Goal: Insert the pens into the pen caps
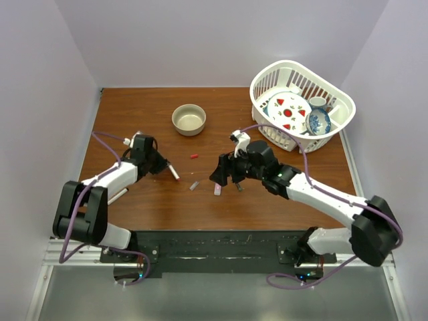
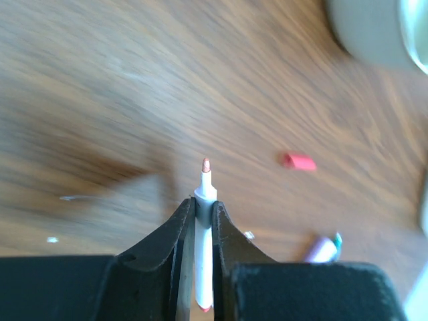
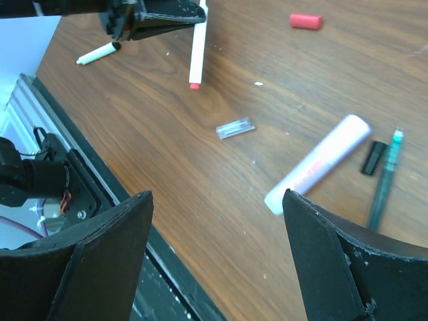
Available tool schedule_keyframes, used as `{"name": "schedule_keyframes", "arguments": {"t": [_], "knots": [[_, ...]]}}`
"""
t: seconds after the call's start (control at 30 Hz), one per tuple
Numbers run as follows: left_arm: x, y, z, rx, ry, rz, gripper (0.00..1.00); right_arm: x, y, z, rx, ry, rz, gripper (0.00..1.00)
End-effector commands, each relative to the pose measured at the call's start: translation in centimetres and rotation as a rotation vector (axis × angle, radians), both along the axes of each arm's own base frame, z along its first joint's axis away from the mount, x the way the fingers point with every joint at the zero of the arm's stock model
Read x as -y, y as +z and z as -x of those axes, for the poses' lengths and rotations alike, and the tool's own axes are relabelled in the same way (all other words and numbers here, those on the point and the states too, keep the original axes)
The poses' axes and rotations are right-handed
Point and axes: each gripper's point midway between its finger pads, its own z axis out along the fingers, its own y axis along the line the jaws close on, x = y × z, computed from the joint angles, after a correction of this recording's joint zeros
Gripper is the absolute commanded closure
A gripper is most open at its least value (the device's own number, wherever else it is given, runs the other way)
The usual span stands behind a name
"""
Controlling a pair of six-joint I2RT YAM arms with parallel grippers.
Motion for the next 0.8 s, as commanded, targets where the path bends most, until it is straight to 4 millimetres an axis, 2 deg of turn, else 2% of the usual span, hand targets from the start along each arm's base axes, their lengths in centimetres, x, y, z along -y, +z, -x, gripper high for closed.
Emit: {"name": "schedule_keyframes", "arguments": {"t": [0.0,0.03,0.2,0.27,0.33,0.37,0.4,0.63,0.77], "knots": [[3.5,4.2,-0.6,0.215,-0.183,0.127,1.00,-3.1,1.4,-0.7,0.034,0.077,-0.135,0.18],[4.2,4.7,-0.3,0.233,-0.214,0.158,1.00,-3.6,0.5,-0.8,0.010,0.085,-0.137,0.18],[5.8,7.8,0.2,0.364,-0.315,0.203,1.00,-6.2,0.4,-1.5,-0.020,0.133,-0.219,0.21],[6.2,8.5,0.5,0.384,-0.341,0.229,1.00,-7.2,-0.4,-2.1,-0.053,0.141,-0.230,0.22],[6.7,9.4,0.6,0.417,-0.355,0.254,1.00,-8.4,0.3,-2.5,-0.066,0.153,-0.276,0.23],[7.0,9.8,0.8,0.423,-0.365,0.276,1.00,-8.8,-0.8,-2.8,-0.094,0.153,-0.274,0.23],[7.1,10.2,0.9,0.440,-0.369,0.287,1.00,-9.4,-0.3,-3.0,-0.095,0.155,-0.306,0.23],[7.9,11.3,1.6,0.480,-0.407,0.318,1.00,-11.9,1.1,-4.5,-0.109,0.179,-0.408,0.28],[8.1,11.6,1.9,0.495,-0.410,0.337,1.00,-12.2,0.4,-5.0,-0.125,0.166,-0.402,0.33]]}}
